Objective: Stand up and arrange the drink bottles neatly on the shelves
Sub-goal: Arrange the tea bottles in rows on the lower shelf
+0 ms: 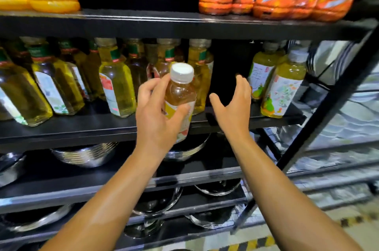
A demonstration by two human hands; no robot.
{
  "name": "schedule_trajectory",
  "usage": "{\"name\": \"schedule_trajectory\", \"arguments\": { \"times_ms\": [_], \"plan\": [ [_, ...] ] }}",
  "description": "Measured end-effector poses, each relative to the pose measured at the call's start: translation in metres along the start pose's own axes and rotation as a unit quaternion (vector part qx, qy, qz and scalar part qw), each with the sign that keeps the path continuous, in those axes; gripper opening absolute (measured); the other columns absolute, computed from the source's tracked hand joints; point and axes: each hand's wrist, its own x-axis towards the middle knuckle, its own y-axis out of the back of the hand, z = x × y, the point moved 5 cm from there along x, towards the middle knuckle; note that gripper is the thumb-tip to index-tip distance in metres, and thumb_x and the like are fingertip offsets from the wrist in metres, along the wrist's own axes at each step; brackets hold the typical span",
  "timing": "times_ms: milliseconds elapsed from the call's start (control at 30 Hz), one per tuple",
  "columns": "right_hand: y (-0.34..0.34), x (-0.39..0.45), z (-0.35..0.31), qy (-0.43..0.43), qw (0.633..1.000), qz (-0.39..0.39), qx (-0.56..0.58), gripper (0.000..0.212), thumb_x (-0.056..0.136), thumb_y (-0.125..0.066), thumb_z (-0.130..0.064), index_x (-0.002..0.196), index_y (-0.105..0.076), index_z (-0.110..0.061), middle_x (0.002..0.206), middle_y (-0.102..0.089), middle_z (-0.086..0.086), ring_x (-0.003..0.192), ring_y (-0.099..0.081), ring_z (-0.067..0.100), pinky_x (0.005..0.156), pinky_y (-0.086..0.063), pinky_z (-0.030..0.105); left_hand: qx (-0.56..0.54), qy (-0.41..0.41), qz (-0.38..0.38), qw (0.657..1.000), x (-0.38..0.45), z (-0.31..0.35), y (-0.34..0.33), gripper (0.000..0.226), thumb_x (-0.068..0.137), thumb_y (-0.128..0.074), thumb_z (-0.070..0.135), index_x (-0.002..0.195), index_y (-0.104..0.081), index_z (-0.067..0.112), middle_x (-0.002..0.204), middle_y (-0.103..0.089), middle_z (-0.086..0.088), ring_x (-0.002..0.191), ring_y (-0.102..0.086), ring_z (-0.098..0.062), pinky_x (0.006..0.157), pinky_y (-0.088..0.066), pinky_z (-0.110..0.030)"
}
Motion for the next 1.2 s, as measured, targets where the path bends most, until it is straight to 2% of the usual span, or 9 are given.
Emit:
{"name": "schedule_trajectory", "arguments": {
  "times_ms": [100, 200, 267, 400, 600, 867, 933, 1000, 1200],
  "plan": [
    [0.015, 0.013, 0.007, -0.001, 1.0, 0.011, -0.012, 0.073, 0.089, -0.066, -0.036, 0.148, -0.031, -0.01, 0.148, -0.034, 0.006, 0.136, -0.03, 0.017, 0.106, -0.022, 0.019, -0.009, -0.004, -0.005, 1.0, 0.007, -0.001, -0.019, 0.064, 0.082, -0.073, 0.027, 0.14, -0.05, 0.018, 0.129, -0.044, -0.003, 0.121, -0.042, 0.002, 0.102, -0.047, -0.032],
    [0.017, 0.03, 0.008, -0.002, 1.0, -0.013, -0.017, 0.053, 0.088, -0.066, -0.036, 0.126, -0.044, -0.006, 0.117, -0.042, 0.003, 0.104, -0.04, 0.015, 0.088, -0.038, 0.025, 0.02, -0.008, 0.006, 1.0, 0.014, -0.008, -0.028, 0.064, 0.084, -0.074, 0.022, 0.142, -0.048, 0.018, 0.132, -0.046, -0.005, 0.118, -0.033, 0.019, 0.102, -0.033, -0.008],
    [0.01, 0.043, 0.004, -0.021, 0.998, -0.059, -0.003, 0.054, 0.09, -0.065, -0.034, 0.133, -0.043, -0.009, 0.113, -0.042, 0.001, 0.095, -0.042, 0.013, 0.081, -0.042, 0.027, 0.023, 0.001, 0.009, 1.0, 0.019, -0.013, -0.026, 0.064, 0.085, -0.073, 0.024, 0.143, -0.047, 0.022, 0.132, -0.045, -0.002, 0.118, -0.034, 0.019, 0.102, -0.033, -0.008],
    [-0.019, 0.081, -0.004, -0.036, 0.991, -0.123, 0.049, 0.07, 0.095, -0.062, -0.024, 0.155, -0.025, -0.021, 0.147, -0.044, 0.009, 0.129, -0.048, 0.025, 0.096, -0.035, 0.019, 0.01, 0.014, 0.001, 1.0, 0.024, -0.019, -0.027, 0.063, 0.087, -0.068, 0.027, 0.145, -0.042, 0.026, 0.127, -0.048, 0.011, 0.124, -0.047, -0.004, 0.103, -0.044, -0.029],
    [-0.062, 0.111, -0.011, -0.047, 0.967, -0.231, 0.096, 0.062, 0.094, -0.061, -0.039, 0.149, -0.035, -0.026, 0.15, -0.045, 0.003, 0.135, -0.045, 0.025, 0.107, -0.038, 0.032, -0.014, 0.047, -0.02, 0.999, 0.026, -0.023, -0.028, 0.069, 0.085, -0.073, 0.018, 0.139, -0.037, 0.04, 0.119, -0.051, 0.039, 0.115, -0.053, 0.007, 0.092, -0.044, -0.011],
    [-0.02, 0.083, -0.007, -0.074, 0.993, -0.093, 0.014, 0.057, 0.089, -0.063, -0.046, 0.139, -0.048, -0.023, 0.129, -0.061, 0.009, 0.119, -0.057, 0.031, 0.094, -0.046, 0.036, -0.01, 0.053, -0.052, 0.997, 0.024, -0.021, -0.025, 0.085, 0.076, -0.078, 0.012, 0.142, -0.032, 0.039, 0.115, -0.05, 0.045, 0.107, -0.056, 0.011, 0.083, -0.047, -0.007],
    [-0.002, 0.073, -0.001, -0.111, 0.992, -0.066, -0.003, 0.039, 0.088, -0.064, -0.04, 0.115, -0.061, -0.011, 0.107, -0.064, 0.009, 0.109, -0.06, 0.033, 0.084, -0.05, 0.037, -0.016, 0.057, -0.049, 0.997, 0.022, -0.02, -0.025, 0.086, 0.074, -0.078, 0.008, 0.142, -0.034, 0.038, 0.116, -0.051, 0.042, 0.108, -0.057, 0.008, 0.087, -0.05, -0.016],
    [0.012, 0.067, 0.003, -0.133, 0.989, -0.055, -0.047, 0.026, 0.086, -0.063, -0.031, 0.077, -0.052, -0.009, 0.08, -0.053, 0.004, 0.091, -0.061, 0.034, 0.069, -0.046, 0.036, -0.031, 0.058, -0.052, 0.996, 0.017, -0.016, -0.027, 0.087, 0.074, -0.079, 0.005, 0.144, -0.037, 0.034, 0.12, -0.051, 0.038, 0.111, -0.057, 0.005, 0.092, -0.052, -0.028],
    [0.045, 0.054, 0.001, -0.062, 0.983, 0.021, -0.171, 0.042, 0.085, -0.061, -0.053, 0.095, -0.048, -0.014, 0.099, -0.054, 0.005, 0.091, -0.052, 0.027, 0.067, -0.035, 0.035, -0.07, 0.035, -0.123, 0.989, 0.004, 0.016, -0.066, 0.088, 0.076, -0.079, 0.007, 0.143, -0.033, 0.041, 0.131, -0.05, 0.028, 0.122, -0.051, 0.005, 0.1, -0.047, -0.023]
  ]
}}
